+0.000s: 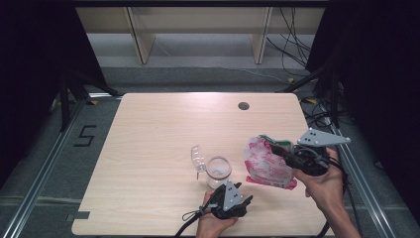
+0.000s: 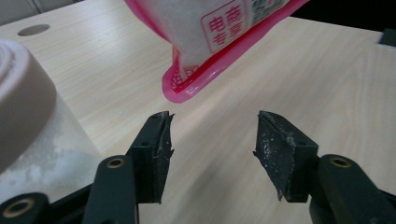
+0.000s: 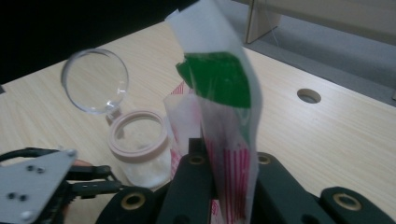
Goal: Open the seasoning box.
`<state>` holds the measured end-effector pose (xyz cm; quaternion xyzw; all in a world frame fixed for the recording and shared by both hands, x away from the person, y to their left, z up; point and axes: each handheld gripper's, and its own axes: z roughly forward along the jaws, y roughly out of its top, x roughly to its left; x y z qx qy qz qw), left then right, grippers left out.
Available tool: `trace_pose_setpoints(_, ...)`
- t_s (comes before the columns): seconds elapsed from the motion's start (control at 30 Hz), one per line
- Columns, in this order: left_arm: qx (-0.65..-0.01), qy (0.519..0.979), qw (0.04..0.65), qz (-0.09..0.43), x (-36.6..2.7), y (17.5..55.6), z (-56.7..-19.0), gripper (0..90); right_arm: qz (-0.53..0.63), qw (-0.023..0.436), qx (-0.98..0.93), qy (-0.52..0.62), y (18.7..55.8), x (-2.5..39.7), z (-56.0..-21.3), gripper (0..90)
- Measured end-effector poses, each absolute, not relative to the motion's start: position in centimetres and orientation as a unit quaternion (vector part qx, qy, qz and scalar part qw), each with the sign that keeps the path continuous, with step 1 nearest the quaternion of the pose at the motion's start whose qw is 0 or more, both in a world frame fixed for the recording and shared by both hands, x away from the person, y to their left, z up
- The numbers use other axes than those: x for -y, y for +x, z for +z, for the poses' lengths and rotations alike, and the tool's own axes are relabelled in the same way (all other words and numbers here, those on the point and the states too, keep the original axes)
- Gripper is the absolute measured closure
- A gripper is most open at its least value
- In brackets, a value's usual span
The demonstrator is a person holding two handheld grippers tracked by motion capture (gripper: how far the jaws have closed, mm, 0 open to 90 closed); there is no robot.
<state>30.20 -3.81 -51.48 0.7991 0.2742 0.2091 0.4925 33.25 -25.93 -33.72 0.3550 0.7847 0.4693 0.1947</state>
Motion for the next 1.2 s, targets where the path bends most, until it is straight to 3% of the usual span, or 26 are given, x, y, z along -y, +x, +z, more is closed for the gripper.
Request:
trace_pose_setpoints(0.37,-0.275,0.771,0.504,0.277,6.2,30.9,-51.1,45.8,0.470,0.203,-0.794,0.327,32.3,25.1,-31.7,90.0)
trace_pose_setpoints(0.53,-0.283,0.744,0.530,0.291,6.6,30.8,-51.2,58.7,0.461,0.197,-0.801,0.327,32.3,24.1,-31.4,90.0)
trace_pose_setpoints(0.73,-0.285,0.734,0.541,0.295,6.9,30.8,-51.3,72.1,0.454,0.207,-0.808,0.313,33.3,23.2,-30.8,90.0)
trace_pose_setpoints(1.2,-0.292,0.709,0.585,0.263,7.4,31.2,-51.5,74.6,0.410,0.199,-0.835,0.308,35.3,20.4,-29.5,90.0)
